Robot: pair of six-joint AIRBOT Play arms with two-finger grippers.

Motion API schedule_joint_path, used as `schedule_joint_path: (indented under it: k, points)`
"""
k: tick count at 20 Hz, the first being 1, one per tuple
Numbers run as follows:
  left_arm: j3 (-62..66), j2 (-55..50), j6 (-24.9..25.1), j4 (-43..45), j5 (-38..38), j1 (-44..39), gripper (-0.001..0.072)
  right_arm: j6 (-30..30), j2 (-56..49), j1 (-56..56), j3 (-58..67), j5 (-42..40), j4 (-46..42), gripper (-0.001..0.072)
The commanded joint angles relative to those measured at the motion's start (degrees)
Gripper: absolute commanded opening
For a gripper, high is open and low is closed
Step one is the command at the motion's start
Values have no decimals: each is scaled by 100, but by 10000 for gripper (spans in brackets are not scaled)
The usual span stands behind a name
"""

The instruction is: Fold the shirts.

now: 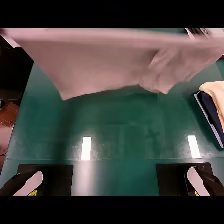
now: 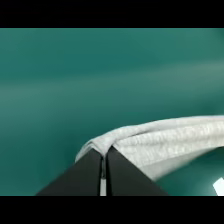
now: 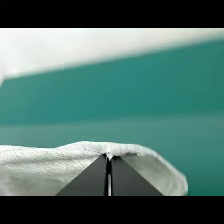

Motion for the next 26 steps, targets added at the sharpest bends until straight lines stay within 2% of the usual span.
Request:
schedule_joint_path:
  k: [1,4,9,11,13,18,21,23,26]
  points:
    - [1978,44,-162,-50,-90,4,23,11,31,2,1648,-44,57,11]
    - [2131,573,-225,-66,87,4,23,76,28,0,2638,240,-160,11]
    - [2133,1335,-229,-70,52,4,22,765,28,0,3775,1167,-1860,10]
    - [2090,1331,-251,52,-177,4,22,933,28,2,3906,1460,-2234,9]
    - [1488,1303,-374,199,-479,4,22,933,24,2,3574,1663,-2277,9]
    - [-1451,793,-420,188,-1180,2,23,1040,-839,59,2323,2868,-2288,9]
    - [-2879,26,-330,192,-1001,-63,23,1130,-1742,540,1510,3230,-2389,9]
    - [-3320,-629,-225,149,-710,-146,23,1178,-2396,935,1032,3259,-2656,9]
    - [-3362,-1633,103,90,57,-422,23,1169,-3287,1451,527,2583,-2957,9]
